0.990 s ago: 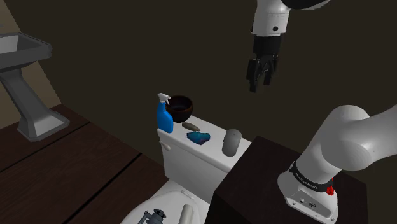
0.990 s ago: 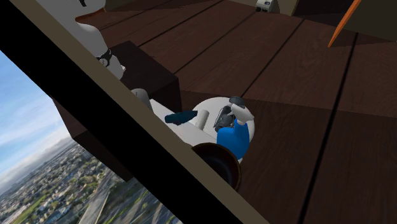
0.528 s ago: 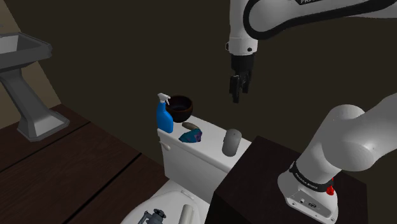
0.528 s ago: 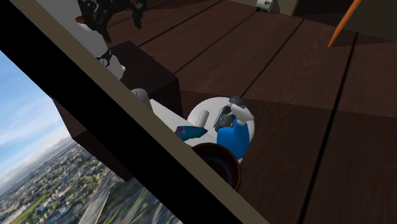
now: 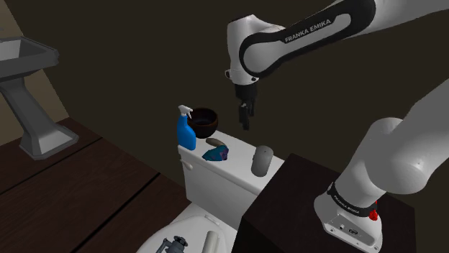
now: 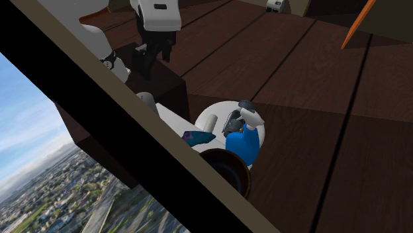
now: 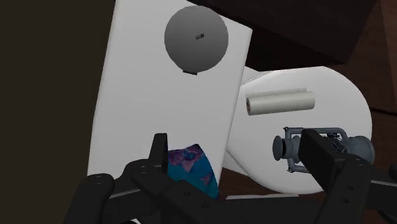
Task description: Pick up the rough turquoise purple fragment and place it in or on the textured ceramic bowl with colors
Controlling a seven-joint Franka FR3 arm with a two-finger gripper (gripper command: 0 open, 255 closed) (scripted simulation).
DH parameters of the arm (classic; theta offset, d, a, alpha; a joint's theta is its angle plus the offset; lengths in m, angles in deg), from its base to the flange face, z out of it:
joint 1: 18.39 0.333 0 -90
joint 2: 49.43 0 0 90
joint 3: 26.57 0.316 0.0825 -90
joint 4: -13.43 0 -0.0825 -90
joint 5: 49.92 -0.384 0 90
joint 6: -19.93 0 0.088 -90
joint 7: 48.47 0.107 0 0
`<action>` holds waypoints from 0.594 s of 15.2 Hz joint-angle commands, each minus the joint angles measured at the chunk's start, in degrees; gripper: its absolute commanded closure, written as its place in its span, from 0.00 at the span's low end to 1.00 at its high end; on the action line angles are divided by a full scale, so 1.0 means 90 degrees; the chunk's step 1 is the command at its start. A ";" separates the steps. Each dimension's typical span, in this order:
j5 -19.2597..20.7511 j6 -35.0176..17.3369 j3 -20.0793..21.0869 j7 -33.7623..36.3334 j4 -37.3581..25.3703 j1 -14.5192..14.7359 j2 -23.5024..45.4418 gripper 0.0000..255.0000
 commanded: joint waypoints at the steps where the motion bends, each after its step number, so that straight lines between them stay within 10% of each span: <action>1: 0.0144 -0.0337 0.0048 -0.0280 -0.0100 0.0063 0.0439 0.00; 9: 0.0852 -0.1408 0.0317 -0.1053 -0.0863 0.0340 0.2305 0.00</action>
